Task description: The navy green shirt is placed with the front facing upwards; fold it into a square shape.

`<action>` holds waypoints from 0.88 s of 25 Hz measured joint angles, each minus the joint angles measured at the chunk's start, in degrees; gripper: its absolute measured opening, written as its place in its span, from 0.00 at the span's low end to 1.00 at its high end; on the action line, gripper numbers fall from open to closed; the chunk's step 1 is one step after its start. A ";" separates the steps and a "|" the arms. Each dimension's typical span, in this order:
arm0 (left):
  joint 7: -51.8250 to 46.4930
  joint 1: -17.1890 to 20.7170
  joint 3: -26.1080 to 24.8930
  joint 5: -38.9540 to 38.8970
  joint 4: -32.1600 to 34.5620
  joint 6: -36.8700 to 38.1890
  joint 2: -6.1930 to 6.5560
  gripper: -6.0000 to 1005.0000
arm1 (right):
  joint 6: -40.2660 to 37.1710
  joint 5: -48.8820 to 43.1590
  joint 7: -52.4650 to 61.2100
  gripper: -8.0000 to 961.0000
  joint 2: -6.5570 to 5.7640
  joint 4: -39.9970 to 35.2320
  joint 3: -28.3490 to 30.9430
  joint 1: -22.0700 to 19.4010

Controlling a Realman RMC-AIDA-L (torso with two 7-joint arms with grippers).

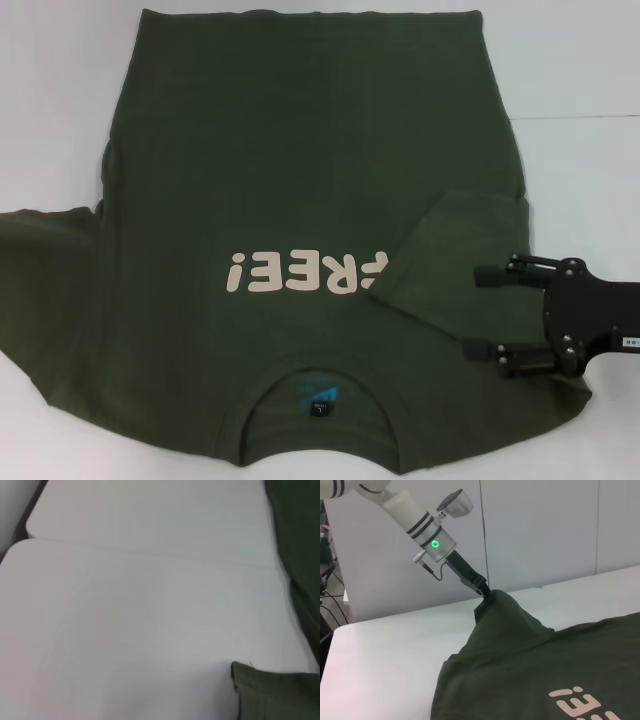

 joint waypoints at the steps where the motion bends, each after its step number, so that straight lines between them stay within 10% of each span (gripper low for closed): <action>1: -0.17 -0.01 0.01 0.00 0.13 0.19 -0.02 0.04 | 0.18 0.00 0.00 0.96 0.00 0.00 0.00 0.00; 13: -4.78 -6.54 6.63 -2.30 6.11 11.67 -4.68 0.04 | 0.50 0.00 0.09 0.96 0.00 0.72 0.00 0.32; 22: -7.34 -10.96 12.78 -7.24 -6.42 4.34 -4.57 0.04 | 0.52 -0.20 0.09 0.96 -0.09 0.78 0.00 0.17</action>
